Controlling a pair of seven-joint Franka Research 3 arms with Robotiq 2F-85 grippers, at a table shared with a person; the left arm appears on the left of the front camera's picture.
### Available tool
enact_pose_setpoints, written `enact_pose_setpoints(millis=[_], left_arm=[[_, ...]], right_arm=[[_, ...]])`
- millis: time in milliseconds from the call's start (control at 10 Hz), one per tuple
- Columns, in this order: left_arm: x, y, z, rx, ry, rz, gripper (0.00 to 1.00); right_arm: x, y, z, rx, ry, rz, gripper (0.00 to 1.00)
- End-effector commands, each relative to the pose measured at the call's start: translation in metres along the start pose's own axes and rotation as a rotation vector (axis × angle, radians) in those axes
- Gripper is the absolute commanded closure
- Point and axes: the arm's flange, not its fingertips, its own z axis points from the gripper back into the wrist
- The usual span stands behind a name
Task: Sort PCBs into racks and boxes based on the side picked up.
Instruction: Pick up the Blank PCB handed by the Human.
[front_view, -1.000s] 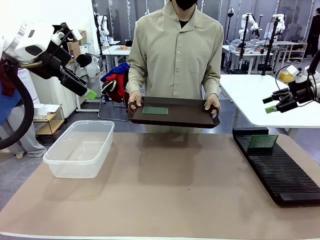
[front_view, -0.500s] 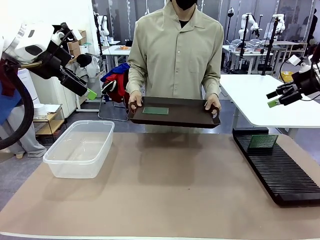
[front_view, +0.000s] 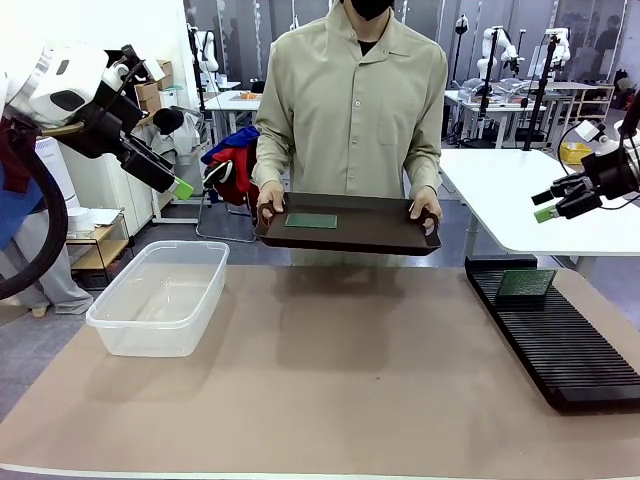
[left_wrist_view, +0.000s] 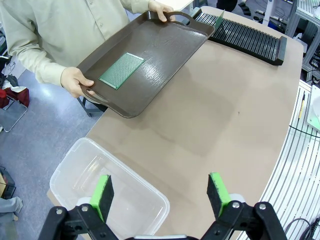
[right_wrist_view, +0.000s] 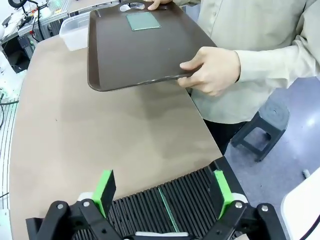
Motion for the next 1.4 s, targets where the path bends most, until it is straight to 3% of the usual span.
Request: enact_pose_setpoints(millis=[0,300,600,1000,1300], left_arm=[[-0.001,0.002,0.0,-0.008,0.002,0.005,0.0],[-0.001,0.002,0.0,-0.008,0.002,0.005,0.0],[-0.001,0.002,0.0,-0.008,0.002,0.005,0.0],[-0.001,0.002,0.0,-0.008,0.002,0.005,0.0],[-0.001,0.002,0.0,-0.008,0.002,0.005,0.0]], right_arm=[[-0.001,0.0,-0.001,0.001,0.0,-0.002,0.0],[0.053,0.052,0.029,-0.088,0.046,-0.087,0.0],[0.08,0.09,0.053,-0.099,0.112,-0.014,0.0],[0.088,0.117,0.086,-0.082,0.067,0.054,0.0],[0.086,0.127,0.098,-0.144,0.034,0.039,0.0]])
